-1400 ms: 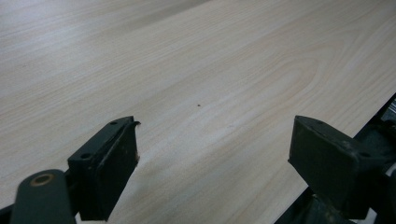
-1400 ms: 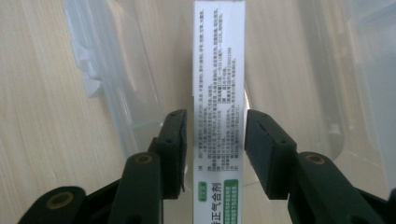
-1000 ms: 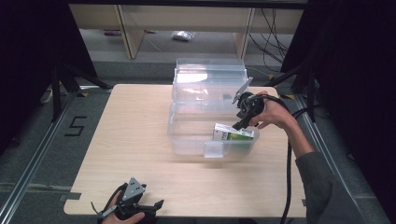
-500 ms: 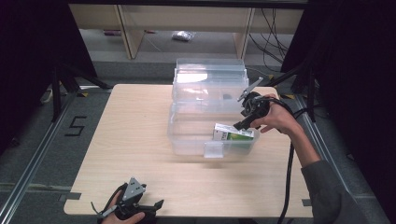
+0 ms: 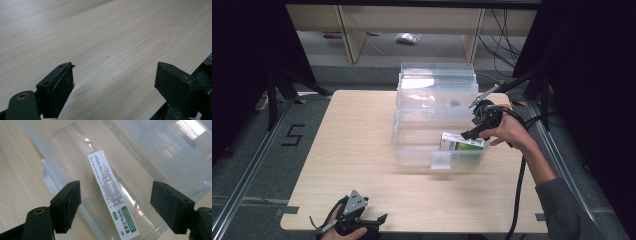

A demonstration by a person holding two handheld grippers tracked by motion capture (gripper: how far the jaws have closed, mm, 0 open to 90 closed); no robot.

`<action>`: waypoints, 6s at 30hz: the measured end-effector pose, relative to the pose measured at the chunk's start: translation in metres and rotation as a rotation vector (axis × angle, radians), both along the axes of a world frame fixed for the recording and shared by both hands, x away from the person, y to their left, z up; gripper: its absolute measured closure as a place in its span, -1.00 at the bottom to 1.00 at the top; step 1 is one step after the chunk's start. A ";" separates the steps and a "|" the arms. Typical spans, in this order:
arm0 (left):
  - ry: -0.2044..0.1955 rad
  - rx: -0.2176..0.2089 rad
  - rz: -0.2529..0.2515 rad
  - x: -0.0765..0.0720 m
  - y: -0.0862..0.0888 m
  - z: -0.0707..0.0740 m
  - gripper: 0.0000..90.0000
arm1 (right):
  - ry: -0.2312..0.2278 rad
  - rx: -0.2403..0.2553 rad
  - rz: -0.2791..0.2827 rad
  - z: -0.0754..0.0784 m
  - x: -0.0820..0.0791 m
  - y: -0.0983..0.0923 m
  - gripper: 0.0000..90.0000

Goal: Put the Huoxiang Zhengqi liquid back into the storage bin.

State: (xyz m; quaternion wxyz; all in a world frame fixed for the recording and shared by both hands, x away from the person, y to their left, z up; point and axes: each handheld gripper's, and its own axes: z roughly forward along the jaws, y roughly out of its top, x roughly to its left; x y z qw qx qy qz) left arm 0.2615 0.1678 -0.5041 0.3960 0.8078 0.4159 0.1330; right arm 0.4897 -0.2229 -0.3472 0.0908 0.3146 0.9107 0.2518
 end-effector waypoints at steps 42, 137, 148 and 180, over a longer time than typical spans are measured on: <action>-0.005 0.003 0.009 0.000 0.000 0.000 -0.67 | -0.059 0.174 -0.092 -0.015 -0.034 -0.008 -0.51; -0.011 0.006 0.005 -0.002 -0.001 0.001 -0.67 | -0.083 0.303 -0.068 -0.104 -0.164 0.001 -0.54; -0.014 0.002 0.000 -0.002 -0.001 0.001 -0.67 | -0.052 0.281 -0.094 -0.121 -0.174 -0.002 -0.55; -0.015 0.016 -0.002 -0.002 -0.001 0.001 -0.67 | -0.010 0.209 -0.150 -0.146 -0.204 -0.022 -0.64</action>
